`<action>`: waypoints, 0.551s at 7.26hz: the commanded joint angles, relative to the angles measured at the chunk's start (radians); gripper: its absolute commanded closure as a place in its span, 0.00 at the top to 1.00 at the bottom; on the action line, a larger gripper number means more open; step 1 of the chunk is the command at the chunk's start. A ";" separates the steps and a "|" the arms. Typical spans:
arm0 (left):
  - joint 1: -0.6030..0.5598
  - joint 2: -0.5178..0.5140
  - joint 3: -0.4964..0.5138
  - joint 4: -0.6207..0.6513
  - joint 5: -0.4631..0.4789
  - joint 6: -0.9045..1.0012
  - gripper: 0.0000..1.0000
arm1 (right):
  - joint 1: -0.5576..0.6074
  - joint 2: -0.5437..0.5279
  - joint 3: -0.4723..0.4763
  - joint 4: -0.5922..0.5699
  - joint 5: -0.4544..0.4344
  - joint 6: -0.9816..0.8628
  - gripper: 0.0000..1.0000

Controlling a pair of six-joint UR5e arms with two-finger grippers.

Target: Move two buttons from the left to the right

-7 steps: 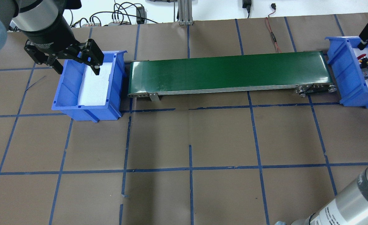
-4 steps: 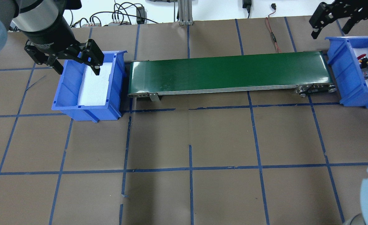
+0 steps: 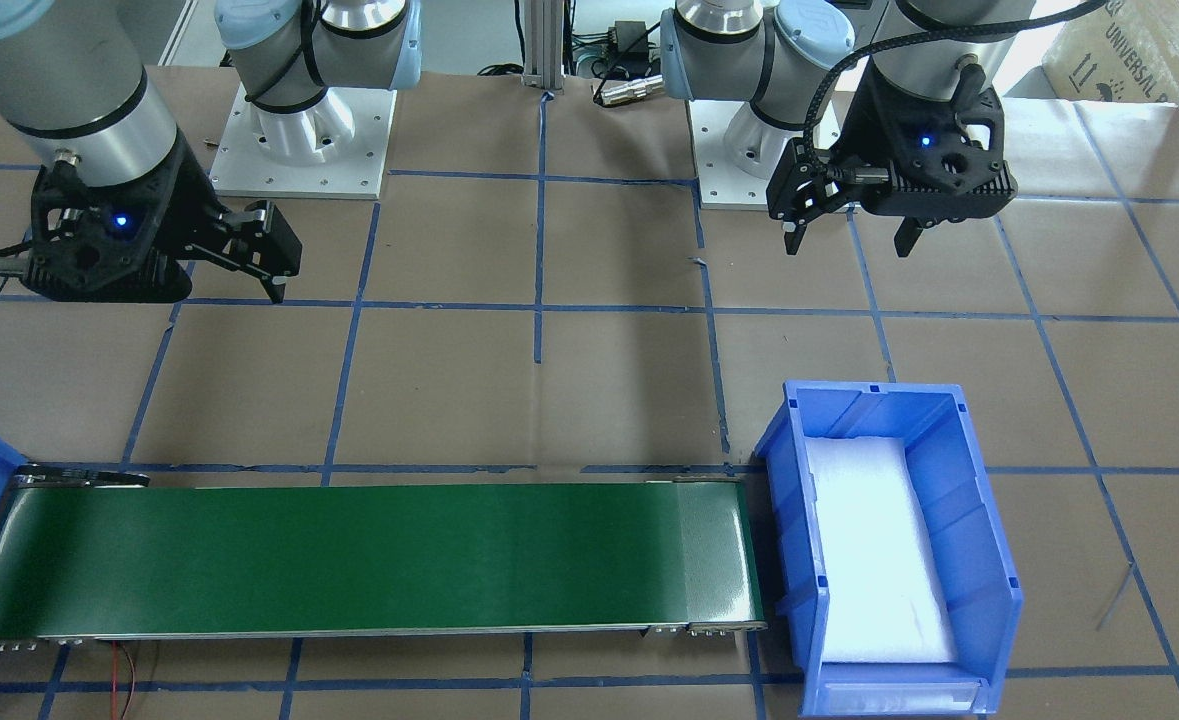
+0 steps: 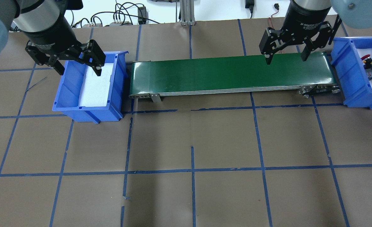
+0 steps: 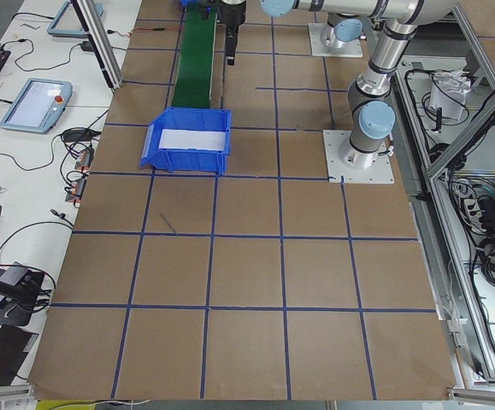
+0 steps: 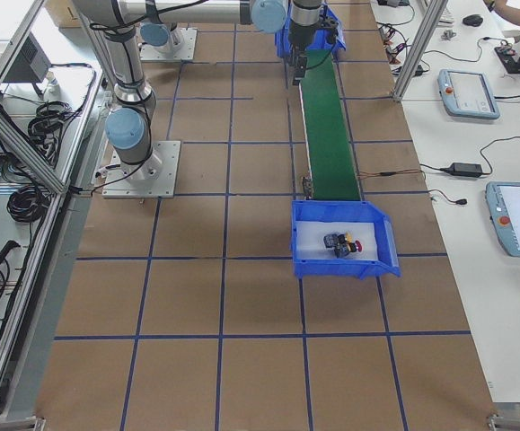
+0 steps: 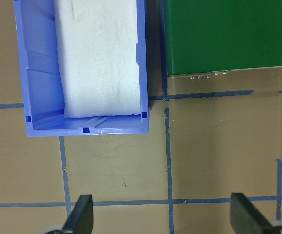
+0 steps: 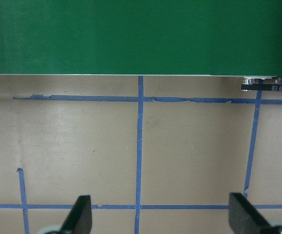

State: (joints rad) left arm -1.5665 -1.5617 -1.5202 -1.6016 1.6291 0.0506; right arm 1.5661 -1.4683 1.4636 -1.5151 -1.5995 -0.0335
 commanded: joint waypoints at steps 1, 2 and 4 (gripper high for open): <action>0.000 0.003 0.000 -0.004 0.002 0.000 1.00 | 0.003 -0.018 0.018 -0.004 0.004 0.010 1.00; 0.000 0.002 -0.002 -0.003 0.000 0.000 1.00 | 0.012 -0.011 0.012 -0.051 0.012 0.014 1.00; 0.000 0.003 0.000 -0.011 0.001 -0.005 1.00 | 0.020 0.000 0.007 -0.068 0.024 0.027 1.00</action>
State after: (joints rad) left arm -1.5662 -1.5597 -1.5206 -1.6085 1.6296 0.0481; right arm 1.5824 -1.4720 1.4732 -1.5724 -1.5776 -0.0143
